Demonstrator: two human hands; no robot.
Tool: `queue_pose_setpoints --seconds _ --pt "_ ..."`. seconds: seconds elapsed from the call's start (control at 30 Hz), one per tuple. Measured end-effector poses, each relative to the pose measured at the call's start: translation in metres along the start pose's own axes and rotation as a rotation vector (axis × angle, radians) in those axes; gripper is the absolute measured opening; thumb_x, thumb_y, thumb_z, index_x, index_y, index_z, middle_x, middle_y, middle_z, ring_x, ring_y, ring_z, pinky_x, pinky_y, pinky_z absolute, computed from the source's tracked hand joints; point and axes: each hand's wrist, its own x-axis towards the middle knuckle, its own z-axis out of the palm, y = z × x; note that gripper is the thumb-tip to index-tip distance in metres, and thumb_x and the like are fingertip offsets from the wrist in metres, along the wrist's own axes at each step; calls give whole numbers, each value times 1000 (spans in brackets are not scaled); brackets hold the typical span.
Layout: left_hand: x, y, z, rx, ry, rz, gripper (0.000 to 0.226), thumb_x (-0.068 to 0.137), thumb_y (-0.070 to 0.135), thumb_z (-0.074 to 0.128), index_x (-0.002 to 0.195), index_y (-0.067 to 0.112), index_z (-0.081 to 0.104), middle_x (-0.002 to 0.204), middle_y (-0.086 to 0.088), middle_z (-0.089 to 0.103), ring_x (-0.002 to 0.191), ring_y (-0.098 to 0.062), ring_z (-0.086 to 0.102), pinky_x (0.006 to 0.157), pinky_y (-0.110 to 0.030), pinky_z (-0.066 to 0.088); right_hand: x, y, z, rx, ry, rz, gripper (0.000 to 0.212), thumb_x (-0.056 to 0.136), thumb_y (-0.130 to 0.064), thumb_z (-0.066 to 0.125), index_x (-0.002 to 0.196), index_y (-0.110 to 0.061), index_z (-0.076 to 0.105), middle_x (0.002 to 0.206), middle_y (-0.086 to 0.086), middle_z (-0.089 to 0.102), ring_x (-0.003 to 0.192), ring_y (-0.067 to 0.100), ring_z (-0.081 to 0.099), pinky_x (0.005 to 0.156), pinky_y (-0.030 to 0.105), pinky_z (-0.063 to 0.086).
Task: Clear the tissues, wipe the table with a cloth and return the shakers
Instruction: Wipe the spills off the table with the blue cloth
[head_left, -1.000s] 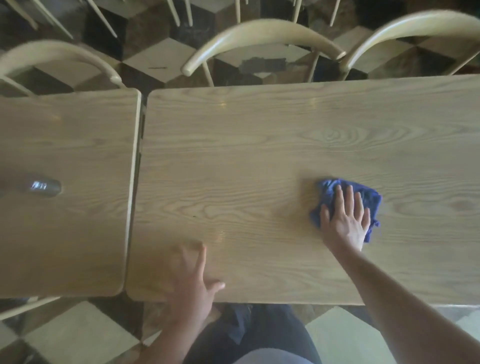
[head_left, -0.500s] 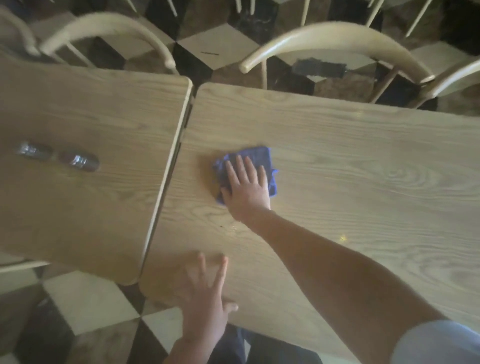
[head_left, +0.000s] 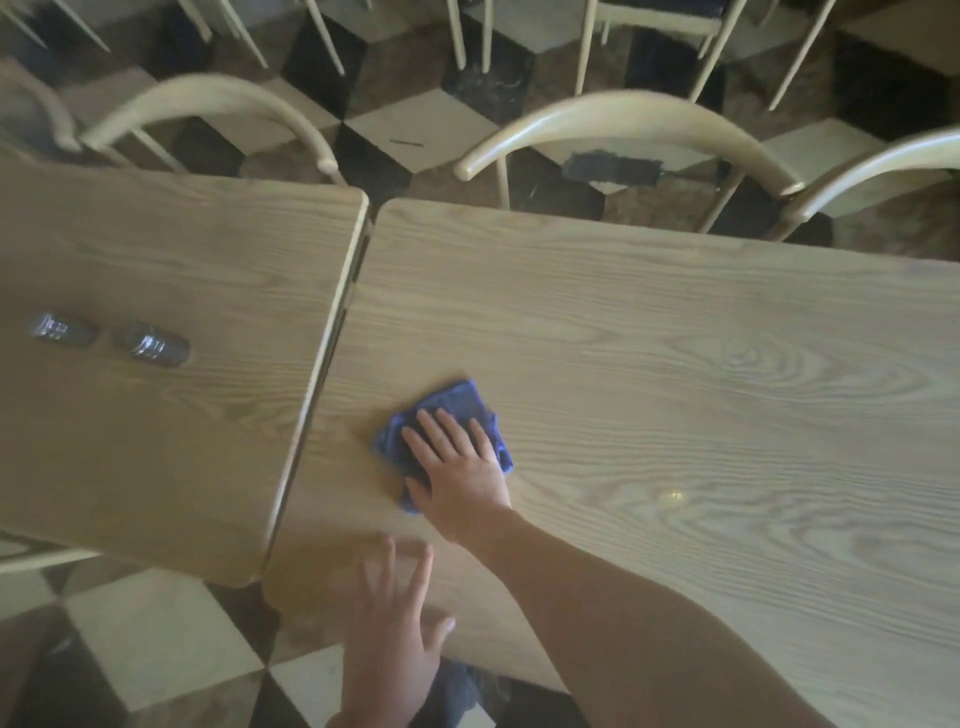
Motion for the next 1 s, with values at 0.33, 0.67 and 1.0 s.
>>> queue_pose_setpoints --seconds 0.33,0.67,1.0 --pt "26 20 -38 243 -123 362 96 79 53 64 149 50 -2 162 3 -18 146 -46 -7 114 -55 25 -165 72 -14 -14 159 634 66 93 -54 38 153 -32 23 163 -6 16 151 20 12 121 45 9" --pt "26 32 -32 396 -128 593 83 87 39 59 151 45 6 163 1 -16 147 -43 -11 113 -59 25 -240 52 0 63 148 836 66 92 -59 33 153 -36 19 162 -9 18 150 18 16 119 40 8" --pt "-31 83 -1 276 -110 527 68 85 26 52 146 44 27 164 -9 3 147 -49 3 110 -66 26 -259 64 1 113 258 826 68 89 -64 25 152 -39 25 162 -10 17 151 16 14 121 43 13"
